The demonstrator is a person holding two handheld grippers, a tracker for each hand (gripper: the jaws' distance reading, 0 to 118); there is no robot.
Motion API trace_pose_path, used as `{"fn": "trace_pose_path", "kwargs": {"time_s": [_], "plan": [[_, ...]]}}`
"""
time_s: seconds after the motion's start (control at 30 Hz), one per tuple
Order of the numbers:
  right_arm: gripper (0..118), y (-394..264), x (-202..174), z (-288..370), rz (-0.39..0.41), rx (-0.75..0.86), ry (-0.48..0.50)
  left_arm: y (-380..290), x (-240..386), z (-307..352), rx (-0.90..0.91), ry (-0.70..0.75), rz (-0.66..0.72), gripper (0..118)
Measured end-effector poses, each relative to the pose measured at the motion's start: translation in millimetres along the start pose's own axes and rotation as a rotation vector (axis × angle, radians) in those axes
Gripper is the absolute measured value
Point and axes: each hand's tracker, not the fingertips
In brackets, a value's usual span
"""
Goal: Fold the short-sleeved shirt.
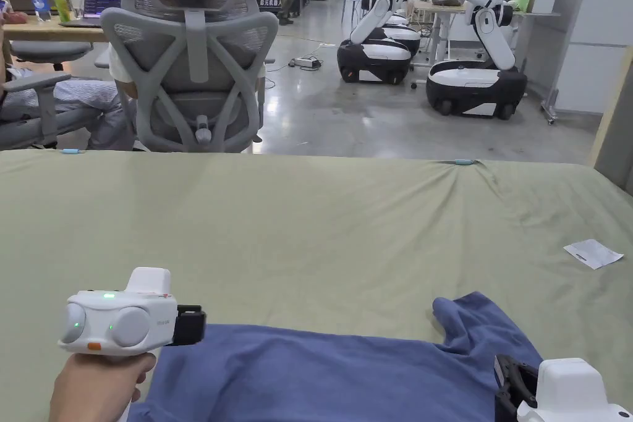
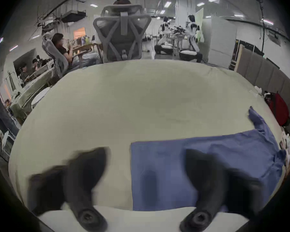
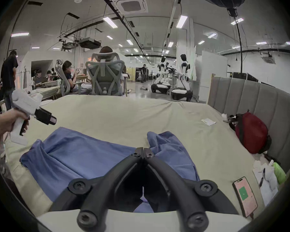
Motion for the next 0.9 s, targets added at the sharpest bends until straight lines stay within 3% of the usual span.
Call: {"fn": "trace_pose_path", "kwargs": {"time_s": [0.03, 0.23, 0.3, 0.37, 0.4, 0.43, 0.5, 0.53, 0.57, 0.6, 0.63, 0.73, 0.8, 0.83, 0.87, 0.9], "plan": [[0, 0.0, 2.4, -4.7, 0.002, -0.007, -0.002, 2.5, 1.4, -10.7, -0.004, 0.003, -0.003, 111], [0, 8.5, 33.8, -31.0, -0.016, -0.084, -0.046, -5.0, 8.1, -75.2, -0.161, 0.060, -0.049, 75], [0, 15.5, 53.8, -52.2, -0.013, -0.169, -0.079, -10.5, 11.3, -71.0, -0.176, -0.016, -0.017, 63], [0, 19.5, 72.4, -80.0, 0.012, -0.278, -0.093, -6.6, 17.6, -53.8, -0.158, -0.007, -0.051, 5], [4, 20.6, 82.5, -96.9, 0.001, -0.312, -0.095, -5.3, 19.9, -45.5, -0.146, -0.026, -0.093, 1], [20, 21.3, 91.1, -111.7, -0.016, -0.328, -0.098, -5.2, 24.3, -38.3, -0.129, -0.012, -0.096, 1], [36, 21.6, 107.5, -143.5, -0.058, -0.357, -0.081, -1.7, 27.7, -21.6, -0.076, -0.018, -0.087, 1], [47, 21.1, 118.1, -161.9, -0.124, -0.391, -0.029, 2.6, 24.4, -14.9, -0.048, -0.028, -0.066, 1], [82, 20.0, 123.3, -179.0, -0.143, -0.462, -0.029, 4.8, 26.3, -8.0, -0.037, -0.024, -0.080, 1], [110, 17.9, 124.9, -191.3, -0.131, -0.502, -0.030, 6.6, 28.3, -3.0, -0.030, -0.019, -0.094, 1], [118, 14.8, 127.2, -204.0, -0.111, -0.523, -0.034, 8.2, 30.4, 0.6, -0.029, -0.015, -0.107, 1], [103, 1.3, 128.0, -226.8, -0.049, -0.538, -0.112, 9.5, 26.6, -0.7, -0.035, -0.018, -0.110, 1], [95, -10.1, 133.4, -234.5, -0.101, -0.639, -0.064, 7.2, 24.2, -5.7, -0.041, -0.017, -0.107, 1], [83, -12.6, 135.5, -231.9, -0.128, -0.626, -0.038, 5.6, 24.1, -8.3, -0.051, -0.018, -0.104, 1], [75, -8.8, 133.9, -222.1, -0.103, -0.566, -0.070, 3.6, 25.1, -9.2, -0.056, -0.017, -0.105, 1], [51, -5.3, 133.1, -216.5, -0.093, -0.552, -0.075, 2.0, 26.6, -8.9, -0.057, -0.011, -0.106, 1]]}}
